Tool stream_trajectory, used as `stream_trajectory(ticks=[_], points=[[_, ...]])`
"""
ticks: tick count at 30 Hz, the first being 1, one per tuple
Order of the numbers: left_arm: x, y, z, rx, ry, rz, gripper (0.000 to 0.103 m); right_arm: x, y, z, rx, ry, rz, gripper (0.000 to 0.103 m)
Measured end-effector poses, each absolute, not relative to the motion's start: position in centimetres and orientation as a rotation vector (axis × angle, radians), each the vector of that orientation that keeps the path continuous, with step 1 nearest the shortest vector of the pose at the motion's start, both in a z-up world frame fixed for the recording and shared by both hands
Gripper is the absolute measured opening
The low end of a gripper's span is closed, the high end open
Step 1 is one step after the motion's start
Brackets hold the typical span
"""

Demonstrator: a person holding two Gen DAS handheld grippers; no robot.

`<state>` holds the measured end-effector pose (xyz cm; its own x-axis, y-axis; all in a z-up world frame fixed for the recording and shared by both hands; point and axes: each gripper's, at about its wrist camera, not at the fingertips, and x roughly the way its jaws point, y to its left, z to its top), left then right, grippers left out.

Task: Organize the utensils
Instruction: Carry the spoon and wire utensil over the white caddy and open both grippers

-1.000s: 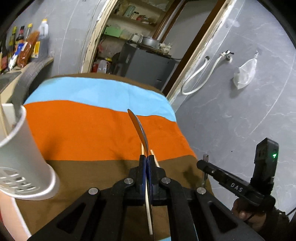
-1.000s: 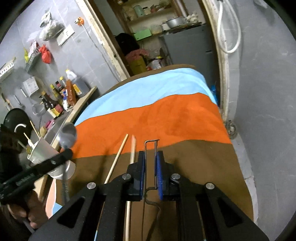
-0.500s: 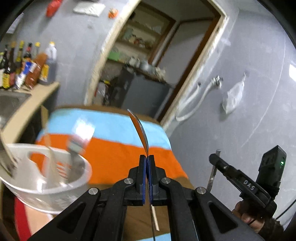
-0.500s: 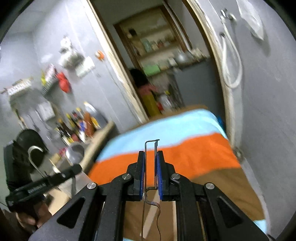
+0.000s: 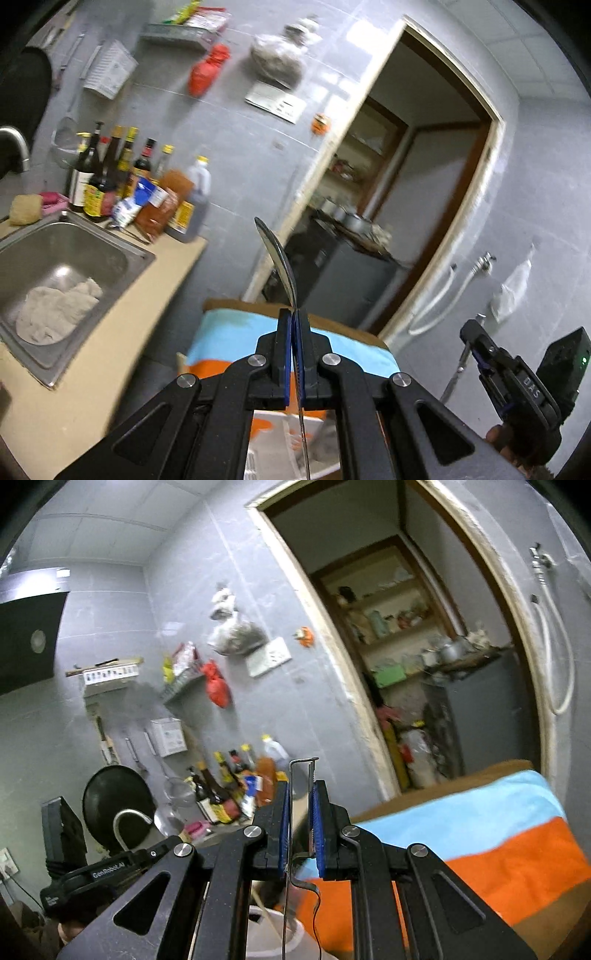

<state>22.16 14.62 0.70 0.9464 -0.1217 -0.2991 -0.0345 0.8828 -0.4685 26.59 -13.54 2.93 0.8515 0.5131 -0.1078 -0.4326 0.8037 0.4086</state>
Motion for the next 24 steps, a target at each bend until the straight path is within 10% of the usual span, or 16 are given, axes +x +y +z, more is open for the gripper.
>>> stream_trajectory(ticks=[24], points=[[22.7, 15.5, -4.6, -0.329, 0.233, 0.013, 0.003, 27.5, -6.1, -4.0, 0.255, 0.225, 0.551, 0.011]])
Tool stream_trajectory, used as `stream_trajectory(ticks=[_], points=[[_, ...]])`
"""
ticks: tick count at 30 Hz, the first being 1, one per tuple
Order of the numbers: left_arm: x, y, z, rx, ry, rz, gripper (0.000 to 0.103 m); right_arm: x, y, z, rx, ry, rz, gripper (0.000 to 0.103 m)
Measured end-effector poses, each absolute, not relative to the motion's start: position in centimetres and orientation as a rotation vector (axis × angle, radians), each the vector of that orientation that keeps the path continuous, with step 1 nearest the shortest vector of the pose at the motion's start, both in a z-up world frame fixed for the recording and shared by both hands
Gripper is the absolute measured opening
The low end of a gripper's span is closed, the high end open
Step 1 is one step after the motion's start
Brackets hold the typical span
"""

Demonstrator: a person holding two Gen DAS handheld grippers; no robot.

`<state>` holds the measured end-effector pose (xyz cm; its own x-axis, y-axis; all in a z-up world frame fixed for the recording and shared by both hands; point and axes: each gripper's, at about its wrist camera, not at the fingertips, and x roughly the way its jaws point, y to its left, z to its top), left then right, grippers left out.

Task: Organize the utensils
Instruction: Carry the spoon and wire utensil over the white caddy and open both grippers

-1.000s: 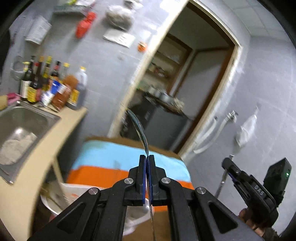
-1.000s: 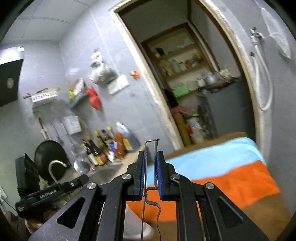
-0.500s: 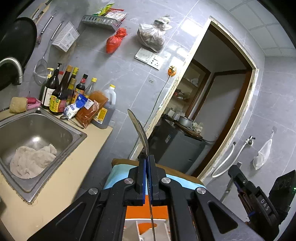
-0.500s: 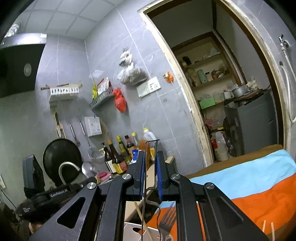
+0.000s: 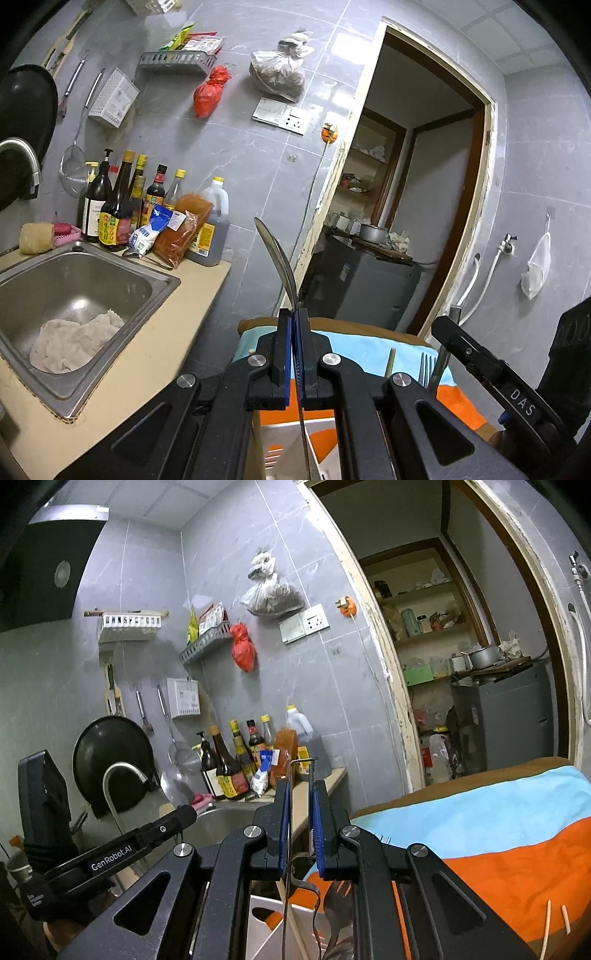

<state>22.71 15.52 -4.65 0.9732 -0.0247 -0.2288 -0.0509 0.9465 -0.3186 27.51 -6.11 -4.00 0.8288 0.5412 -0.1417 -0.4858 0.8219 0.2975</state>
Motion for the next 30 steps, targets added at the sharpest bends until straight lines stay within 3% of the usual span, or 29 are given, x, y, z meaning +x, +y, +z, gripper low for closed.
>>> stream_trajectory(ticks=[23, 28, 30], points=[[21.7, 15.6, -5.4, -0.293, 0.412, -0.027, 0.004, 26.6, -6.8, -4.5, 0.252, 0.305, 0.565, 0.016], [21.0, 15.3, -4.5, -0.291, 0.432, -0.021, 0.01, 26.0, -7.4, -3.4, 0.267, 0.3, 0.557, 0.031], [20.6, 15.1, -3.9, -0.291, 0.424, -0.017, 0.028, 25.7, -7.9, -2.7, 0.267, 0.301, 0.547, 0.032]])
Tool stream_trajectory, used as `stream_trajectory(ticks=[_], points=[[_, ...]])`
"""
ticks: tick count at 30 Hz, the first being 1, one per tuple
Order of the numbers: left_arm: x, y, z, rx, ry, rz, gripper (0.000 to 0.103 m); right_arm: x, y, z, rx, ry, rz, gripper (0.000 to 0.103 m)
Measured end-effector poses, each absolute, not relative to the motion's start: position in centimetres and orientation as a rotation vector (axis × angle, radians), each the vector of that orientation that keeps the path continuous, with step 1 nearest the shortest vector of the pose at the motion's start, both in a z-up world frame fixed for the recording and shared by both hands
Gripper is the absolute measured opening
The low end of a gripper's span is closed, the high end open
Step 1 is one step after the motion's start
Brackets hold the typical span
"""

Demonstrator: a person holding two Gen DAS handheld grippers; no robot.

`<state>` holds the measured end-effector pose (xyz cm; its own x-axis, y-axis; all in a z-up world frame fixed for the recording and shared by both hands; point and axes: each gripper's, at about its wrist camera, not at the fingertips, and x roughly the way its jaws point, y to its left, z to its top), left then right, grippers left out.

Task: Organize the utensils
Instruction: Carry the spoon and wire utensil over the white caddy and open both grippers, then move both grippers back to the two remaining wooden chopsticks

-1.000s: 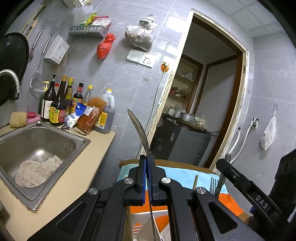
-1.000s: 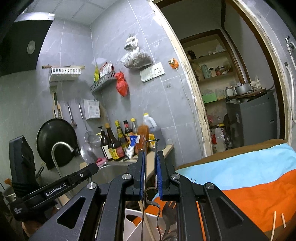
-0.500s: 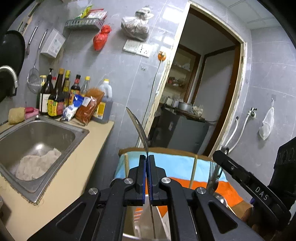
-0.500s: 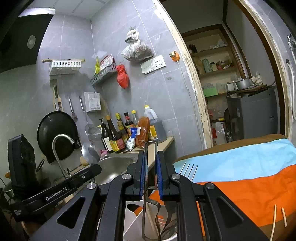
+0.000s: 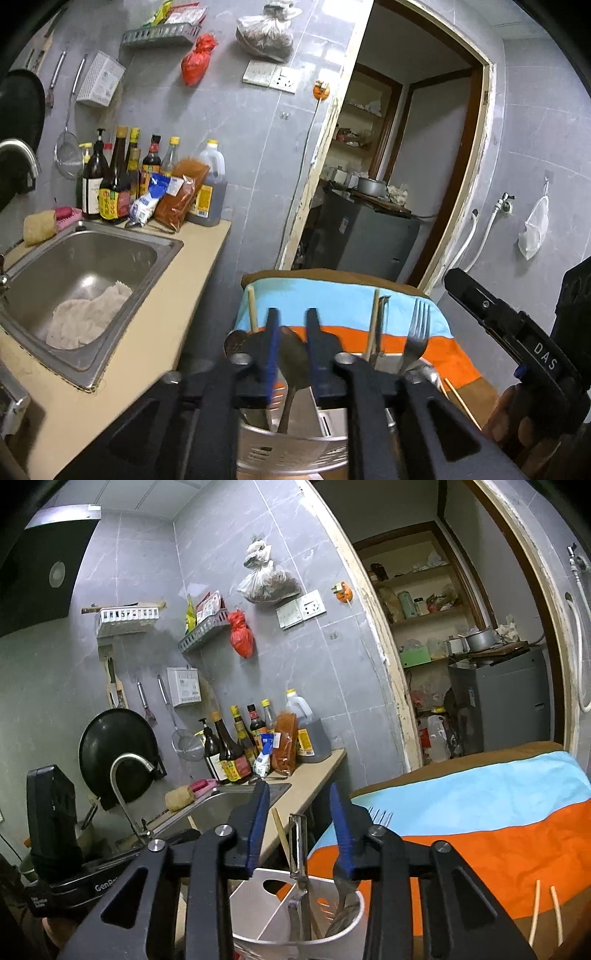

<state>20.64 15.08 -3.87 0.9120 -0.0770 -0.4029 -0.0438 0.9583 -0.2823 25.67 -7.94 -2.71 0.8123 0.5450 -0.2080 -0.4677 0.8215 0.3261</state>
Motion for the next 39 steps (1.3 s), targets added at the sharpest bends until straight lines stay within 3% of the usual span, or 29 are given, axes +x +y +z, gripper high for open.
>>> stream_trajectory(ticks=[1, 2, 3, 7, 15, 17, 23, 39], points=[[20.4, 15.0, -3.4, -0.303, 0.417, -0.019, 0.035, 25.5, -8.3, -2.3, 0.266, 0.301, 0.542, 0.035], [20.2, 15.0, -3.1, -0.314, 0.406, -0.019, 0.051, 25.3, -8.6, -2.0, 0.265, 0.3, 0.537, 0.04], [19.8, 15.0, -2.5, -0.331, 0.381, -0.017, 0.06, 25.1, -8.9, -1.6, 0.264, 0.296, 0.531, 0.041], [19.6, 14.2, -0.5, -0.329, 0.355, -0.013, 0.065, 24.5, -10.7, 0.0, 0.253, 0.289, 0.497, 0.05], [19.6, 10.8, 2.7, -0.275, 0.328, -0.013, 0.098, 22.7, -15.3, 3.1, 0.21, 0.251, 0.4, 0.076], [19.7, 9.7, 3.1, -0.256, 0.318, -0.007, 0.102, 22.2, -16.5, 3.6, 0.193, 0.241, 0.372, 0.087], [20.1, 5.9, 3.4, -0.21, 0.329, -0.016, 0.102, 20.9, -20.2, 4.6, 0.149, 0.244, 0.291, 0.094], [21.1, -4.8, 0.9, -0.135, 0.406, -0.106, 0.102, 20.8, -30.7, 2.4, 0.132, 0.335, 0.169, 0.094]])
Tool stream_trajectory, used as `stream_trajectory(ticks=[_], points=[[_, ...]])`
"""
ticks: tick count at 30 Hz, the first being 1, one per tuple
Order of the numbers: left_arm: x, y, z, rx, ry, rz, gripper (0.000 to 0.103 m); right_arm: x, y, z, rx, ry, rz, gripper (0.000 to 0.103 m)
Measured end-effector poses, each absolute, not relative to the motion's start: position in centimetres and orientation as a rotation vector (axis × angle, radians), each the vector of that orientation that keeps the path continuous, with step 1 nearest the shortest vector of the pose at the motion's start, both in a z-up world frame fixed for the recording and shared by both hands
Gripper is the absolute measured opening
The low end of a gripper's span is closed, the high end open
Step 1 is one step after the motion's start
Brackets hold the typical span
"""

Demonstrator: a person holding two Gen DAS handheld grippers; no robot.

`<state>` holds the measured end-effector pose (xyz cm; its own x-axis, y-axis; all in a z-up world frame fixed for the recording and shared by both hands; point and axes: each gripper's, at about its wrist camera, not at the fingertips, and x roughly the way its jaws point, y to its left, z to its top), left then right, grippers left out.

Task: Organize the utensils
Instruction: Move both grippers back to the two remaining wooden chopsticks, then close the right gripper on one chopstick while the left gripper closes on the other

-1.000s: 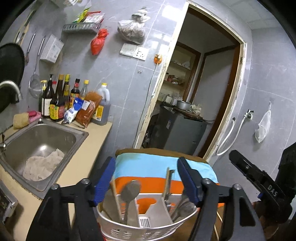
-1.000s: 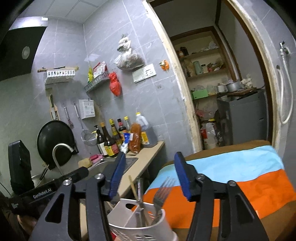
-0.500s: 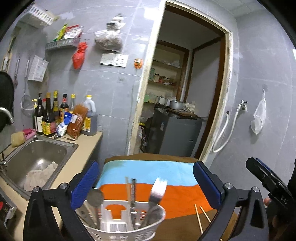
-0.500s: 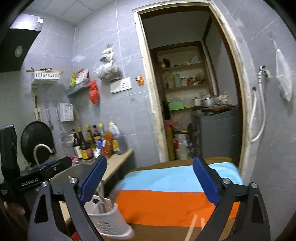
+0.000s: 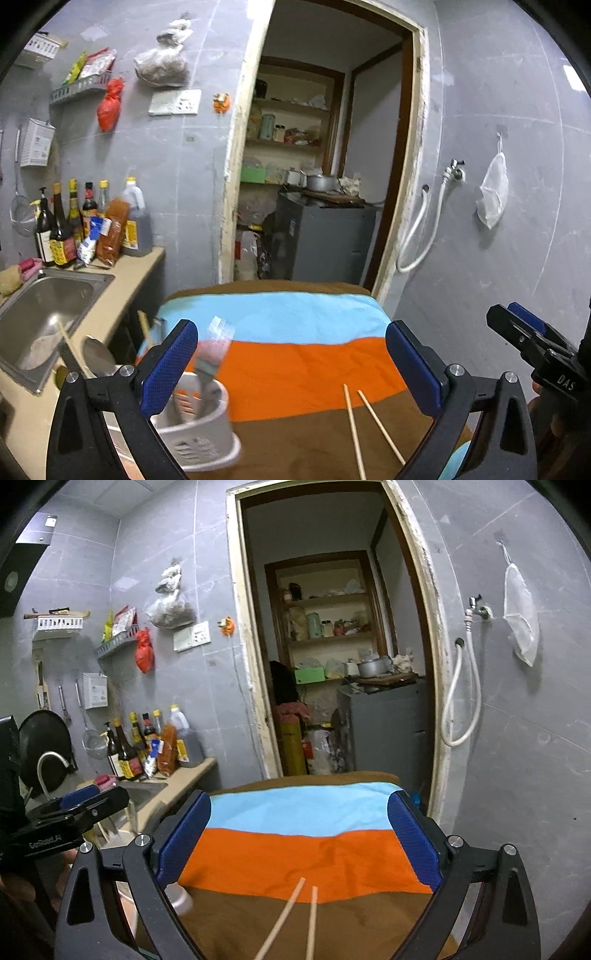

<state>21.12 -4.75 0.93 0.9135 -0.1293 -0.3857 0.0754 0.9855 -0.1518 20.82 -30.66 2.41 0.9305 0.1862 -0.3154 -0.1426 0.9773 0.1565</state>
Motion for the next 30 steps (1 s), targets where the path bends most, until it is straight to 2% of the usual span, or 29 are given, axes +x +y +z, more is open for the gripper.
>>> stream_trajectory(ticks=[11, 20, 21, 23, 26, 30], points=[[23.5, -9.4, -4.0, -0.14, 0.557, -0.159, 0.102, 22.7, -36.0, -2.7, 0.104, 0.482, 0.163, 0.094], [26.6, -10.2, -10.0, -0.168, 0.707, -0.147, 0.102, 24.2, -35.9, -9.9, 0.062, 0.636, 0.228, 0.093], [27.1, -10.1, -10.6, -0.183, 0.735, -0.154, 0.102, 24.3, -35.5, -10.7, 0.057, 0.655, 0.245, 0.092], [27.7, -9.6, -11.7, -0.222, 0.767, -0.166, 0.102, 24.7, -34.6, -12.3, 0.043, 0.702, 0.286, 0.081], [28.5, -9.0, -12.9, -0.264, 0.794, -0.168, 0.102, 25.2, -33.0, -14.3, 0.014, 0.753, 0.337, 0.073], [28.9, -8.8, -13.7, -0.254, 0.802, -0.157, 0.102, 25.7, -31.0, -16.0, -0.032, 0.793, 0.377, 0.072]])
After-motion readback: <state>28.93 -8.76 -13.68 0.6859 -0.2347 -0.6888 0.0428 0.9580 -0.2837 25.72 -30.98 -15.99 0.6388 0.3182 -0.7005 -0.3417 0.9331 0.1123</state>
